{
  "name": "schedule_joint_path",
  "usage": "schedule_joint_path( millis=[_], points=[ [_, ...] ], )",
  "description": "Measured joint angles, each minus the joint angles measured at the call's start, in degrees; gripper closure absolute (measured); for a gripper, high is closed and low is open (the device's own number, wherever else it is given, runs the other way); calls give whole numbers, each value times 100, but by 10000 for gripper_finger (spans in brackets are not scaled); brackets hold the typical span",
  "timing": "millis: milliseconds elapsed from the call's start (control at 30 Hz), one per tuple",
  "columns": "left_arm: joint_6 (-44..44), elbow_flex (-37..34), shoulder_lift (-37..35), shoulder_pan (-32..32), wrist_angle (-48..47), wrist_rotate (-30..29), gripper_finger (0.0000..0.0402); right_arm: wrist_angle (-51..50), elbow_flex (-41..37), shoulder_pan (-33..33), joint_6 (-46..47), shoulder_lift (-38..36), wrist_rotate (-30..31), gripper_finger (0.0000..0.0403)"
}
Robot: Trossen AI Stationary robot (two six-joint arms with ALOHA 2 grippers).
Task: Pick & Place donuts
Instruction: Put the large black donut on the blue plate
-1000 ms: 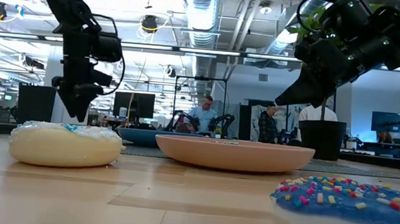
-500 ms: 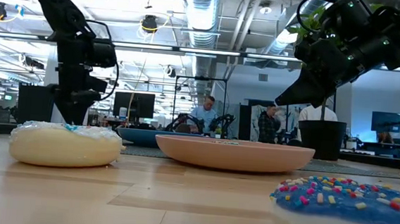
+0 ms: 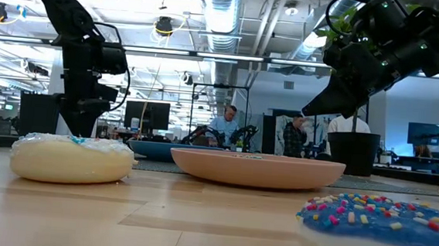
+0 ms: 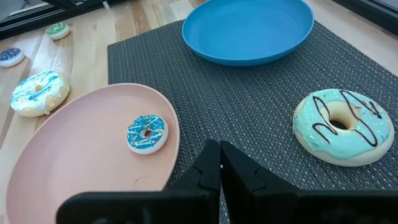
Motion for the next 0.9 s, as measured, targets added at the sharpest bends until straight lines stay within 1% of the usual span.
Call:
schedule_joint_path(
  millis=[367,533,633,900],
  points=[
    [-87,0,39,0,10,-9,146,0,0,0,-1,0,-4,402],
    [-82,0,234,-129,57,-301,146,2,0,0,-1,0,-9,402],
    [-88,0,294,-177,81,-381,146,0,0,2,-1,0,-11,402],
    [-138,0,310,-195,106,-323,146,2,0,4,-1,0,-11,402]
  ],
)
